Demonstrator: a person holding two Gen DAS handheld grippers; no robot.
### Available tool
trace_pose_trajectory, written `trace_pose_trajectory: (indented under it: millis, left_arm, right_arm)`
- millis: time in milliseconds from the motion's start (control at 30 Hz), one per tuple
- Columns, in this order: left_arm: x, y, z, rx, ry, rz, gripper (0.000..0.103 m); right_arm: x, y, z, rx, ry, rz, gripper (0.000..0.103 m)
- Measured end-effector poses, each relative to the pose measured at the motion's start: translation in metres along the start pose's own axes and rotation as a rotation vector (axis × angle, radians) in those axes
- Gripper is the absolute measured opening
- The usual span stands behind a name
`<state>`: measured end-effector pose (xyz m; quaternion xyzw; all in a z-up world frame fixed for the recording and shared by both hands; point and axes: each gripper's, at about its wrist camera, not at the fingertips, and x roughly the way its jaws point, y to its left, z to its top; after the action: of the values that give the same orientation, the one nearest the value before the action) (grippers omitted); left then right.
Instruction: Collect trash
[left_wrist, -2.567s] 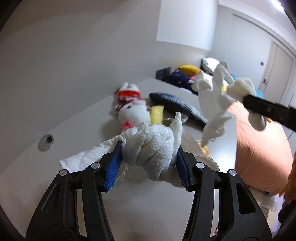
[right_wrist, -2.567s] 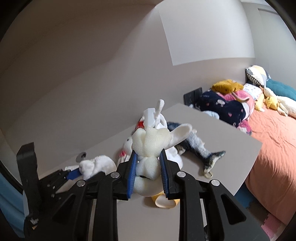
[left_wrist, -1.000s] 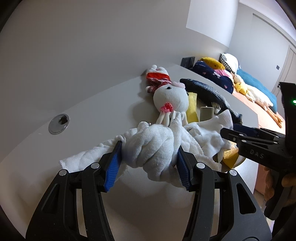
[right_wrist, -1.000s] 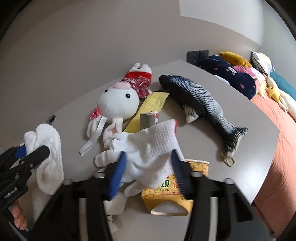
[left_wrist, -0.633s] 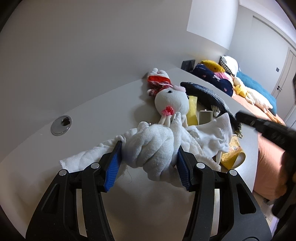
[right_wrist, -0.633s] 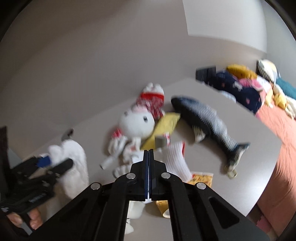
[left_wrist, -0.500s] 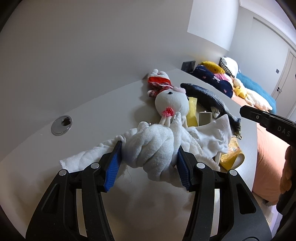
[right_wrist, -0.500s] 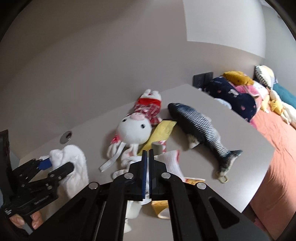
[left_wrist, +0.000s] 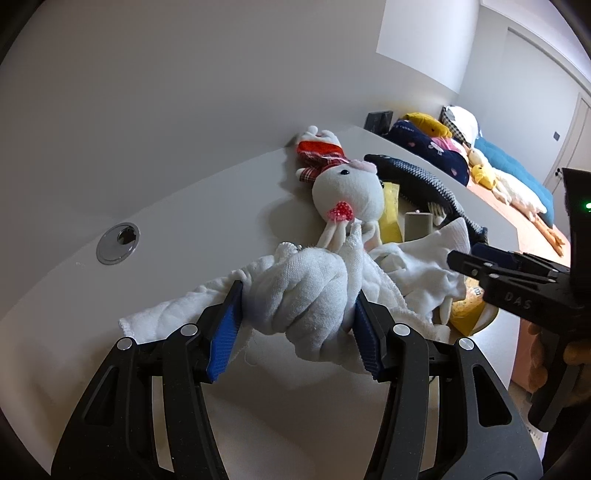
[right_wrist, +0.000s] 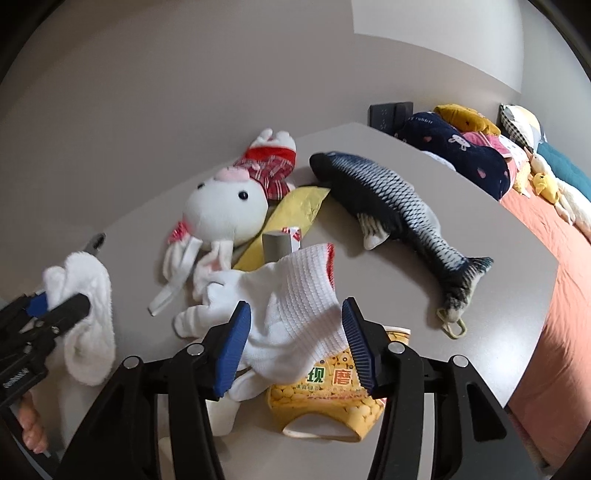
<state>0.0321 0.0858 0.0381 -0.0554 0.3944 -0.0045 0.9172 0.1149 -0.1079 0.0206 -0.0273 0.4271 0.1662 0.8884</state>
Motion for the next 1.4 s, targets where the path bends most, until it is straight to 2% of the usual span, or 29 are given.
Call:
trace_pose_trajectory:
  millis: [33,67,100,167,367,433,667,867,1400]
  left_arm:
    - [0.001,0.001,0.000,-0.002,0.003,0.001,0.054]
    - [0.002,0.001,0.000,-0.003,0.005,0.001,0.054]
    - [0.003,0.001,0.000,-0.003,0.006,0.001,0.054]
    - [0.003,0.001,0.000,-0.002,0.006,-0.001,0.054]
    - [0.000,0.000,0.002,-0.004,-0.005,-0.009,0.054]
    - [-0.003,-0.001,0.002,-0.001,-0.010,-0.016,0.054]
    - [-0.017,-0.016,0.005,0.035,-0.035,-0.036,0.054]
    - [-0.028,-0.046,0.004,0.071,-0.053,-0.087,0.054]
    - [-0.042,-0.157,-0.027,0.227,-0.023,-0.228,0.054]
  right_arm:
    - [0.004,0.001,0.000,-0.009,0.015,-0.001,0.032]
    - [0.010,0.002,0.000,-0.015,0.041,0.007,0.023]
    - [0.012,0.001,-0.001,-0.007,0.052,0.015,0.009]
    - [0.007,0.000,-0.001,0.009,0.035,0.042,0.008]
    - [-0.057,0.007,0.022,0.009,-0.155,0.112,0.008]
    - [-0.074,0.011,0.030,0.005,-0.193,0.132,0.008]
    - [-0.131,0.009,0.038,-0.001,-0.301,0.125,0.008]
    - [-0.156,-0.012,0.018,0.028,-0.311,0.064,0.008]
    - [-0.203,-0.093,-0.079,0.175,-0.288,-0.059,0.008]
